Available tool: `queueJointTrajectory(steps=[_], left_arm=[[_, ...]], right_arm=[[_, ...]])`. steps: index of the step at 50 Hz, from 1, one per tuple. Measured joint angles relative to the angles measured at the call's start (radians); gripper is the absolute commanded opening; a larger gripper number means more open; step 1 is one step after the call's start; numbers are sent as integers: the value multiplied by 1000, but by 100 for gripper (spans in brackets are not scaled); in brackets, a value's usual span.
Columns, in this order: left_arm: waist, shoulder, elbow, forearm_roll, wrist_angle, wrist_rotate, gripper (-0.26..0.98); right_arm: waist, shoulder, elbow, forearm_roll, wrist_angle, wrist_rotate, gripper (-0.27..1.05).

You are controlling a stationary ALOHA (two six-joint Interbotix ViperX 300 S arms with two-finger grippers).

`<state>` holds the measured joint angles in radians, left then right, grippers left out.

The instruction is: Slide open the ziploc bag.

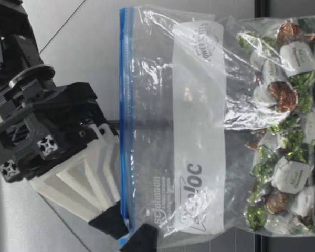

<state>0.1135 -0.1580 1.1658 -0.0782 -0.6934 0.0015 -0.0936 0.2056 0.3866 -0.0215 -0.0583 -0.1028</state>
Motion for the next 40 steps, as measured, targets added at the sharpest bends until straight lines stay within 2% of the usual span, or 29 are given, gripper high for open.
queueJointTrajectory(steps=[12,32,40], left_arm=[[0,0,5,2,0,0,-20],[-2,0,6,2,-2,2,-20],[-2,0,6,2,0,3,-20]], right_arm=[[0,-15,-8,-2,91,3,-9],[0,-121,-11,-46,420,0,-9],[0,-167,23,-58,522,2,-9]])
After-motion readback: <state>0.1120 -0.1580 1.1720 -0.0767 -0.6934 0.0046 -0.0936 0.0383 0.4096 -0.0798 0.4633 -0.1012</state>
